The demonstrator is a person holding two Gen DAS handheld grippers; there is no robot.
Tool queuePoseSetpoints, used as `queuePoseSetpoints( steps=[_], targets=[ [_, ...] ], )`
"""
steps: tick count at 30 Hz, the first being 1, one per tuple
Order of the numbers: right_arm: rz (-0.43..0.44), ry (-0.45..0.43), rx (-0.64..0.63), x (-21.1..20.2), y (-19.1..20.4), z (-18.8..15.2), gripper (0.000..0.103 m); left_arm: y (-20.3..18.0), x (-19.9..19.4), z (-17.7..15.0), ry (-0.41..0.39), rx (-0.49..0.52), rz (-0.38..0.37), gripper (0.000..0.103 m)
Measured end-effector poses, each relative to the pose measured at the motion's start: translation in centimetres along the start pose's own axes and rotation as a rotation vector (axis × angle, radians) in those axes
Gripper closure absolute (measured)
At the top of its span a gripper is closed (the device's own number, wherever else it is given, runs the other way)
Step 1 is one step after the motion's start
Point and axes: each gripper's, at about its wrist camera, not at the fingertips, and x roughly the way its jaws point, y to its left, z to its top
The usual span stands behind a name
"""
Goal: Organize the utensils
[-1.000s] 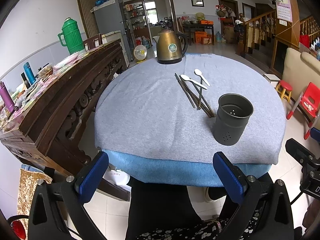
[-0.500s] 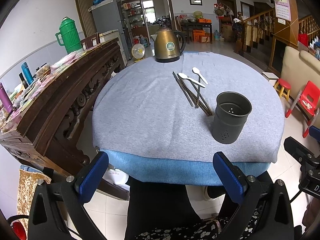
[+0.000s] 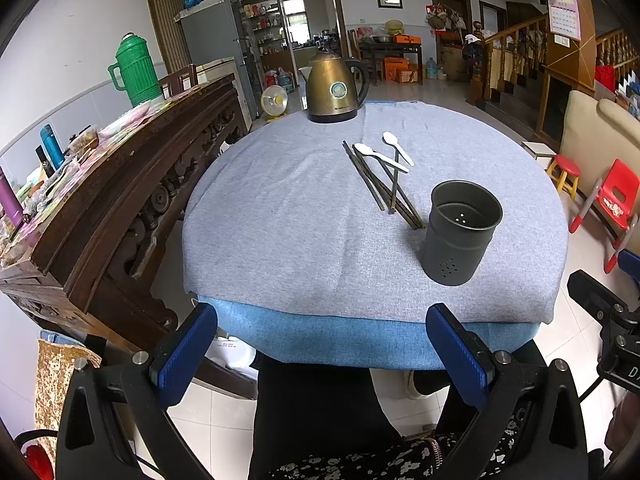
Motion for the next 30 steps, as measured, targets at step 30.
queuePoseSetpoints(
  steps=[30],
  targets=[
    [0.001, 0.004, 0.002, 0.01, -0.03, -0.01, 0.000, 0.25, 0.06, -0.13, 0.004, 0.001, 0.006, 0.000]
  ],
)
